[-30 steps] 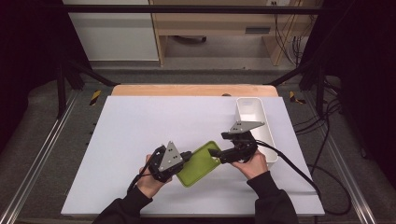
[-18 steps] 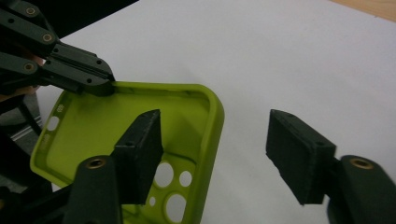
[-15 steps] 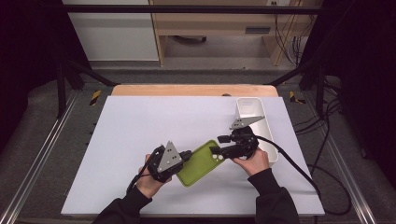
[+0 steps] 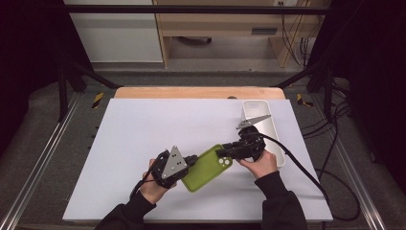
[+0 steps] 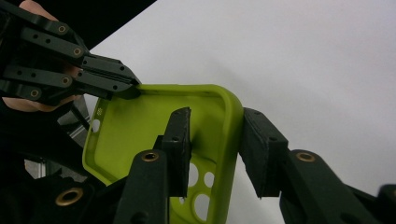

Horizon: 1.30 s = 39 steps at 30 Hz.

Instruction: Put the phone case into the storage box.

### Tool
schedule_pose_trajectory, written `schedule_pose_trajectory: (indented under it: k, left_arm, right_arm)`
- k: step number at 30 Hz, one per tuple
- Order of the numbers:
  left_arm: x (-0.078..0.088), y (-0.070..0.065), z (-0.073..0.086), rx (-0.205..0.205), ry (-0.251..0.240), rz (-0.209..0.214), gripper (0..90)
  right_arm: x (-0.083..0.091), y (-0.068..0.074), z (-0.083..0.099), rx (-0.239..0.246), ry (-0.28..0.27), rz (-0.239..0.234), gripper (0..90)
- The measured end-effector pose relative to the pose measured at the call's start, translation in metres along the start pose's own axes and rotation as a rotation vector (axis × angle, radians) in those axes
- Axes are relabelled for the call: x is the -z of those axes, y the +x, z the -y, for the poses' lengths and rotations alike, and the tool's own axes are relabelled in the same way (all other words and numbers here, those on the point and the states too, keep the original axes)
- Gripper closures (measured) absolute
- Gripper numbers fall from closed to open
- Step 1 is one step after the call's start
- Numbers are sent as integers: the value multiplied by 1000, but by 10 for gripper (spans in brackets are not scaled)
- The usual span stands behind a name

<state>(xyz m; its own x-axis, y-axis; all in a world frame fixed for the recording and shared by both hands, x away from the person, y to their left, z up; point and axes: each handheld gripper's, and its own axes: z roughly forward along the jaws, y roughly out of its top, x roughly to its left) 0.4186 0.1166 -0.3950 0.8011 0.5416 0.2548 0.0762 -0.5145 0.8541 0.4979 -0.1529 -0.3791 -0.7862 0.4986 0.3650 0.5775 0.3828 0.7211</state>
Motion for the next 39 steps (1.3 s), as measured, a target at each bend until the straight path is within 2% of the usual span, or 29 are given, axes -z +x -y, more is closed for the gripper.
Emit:
schedule_pose_trajectory:
  k: [6, 14, 25, 37, 39]
  left_arm:
    - [0, -1, 0, -6, -3, 0, 876]
    - [0, -2, 0, -19, 3, 1, 876]
    - [-2, -3, 0, -44, 19, 3, 876]
    - [-5, -6, 0, -58, 27, 9, 868]
    - [-7, -6, 1, -49, 32, 15, 861]
  right_arm:
    - [3, -1, -1, -9, 4, 1, 702]
    - [5, 0, -1, -21, 22, 11, 742]
    - [10, 1, -1, -19, 44, 0, 792]
    - [14, 5, 0, 4, 50, 15, 800]
    - [14, 6, 0, 10, 55, 21, 801]
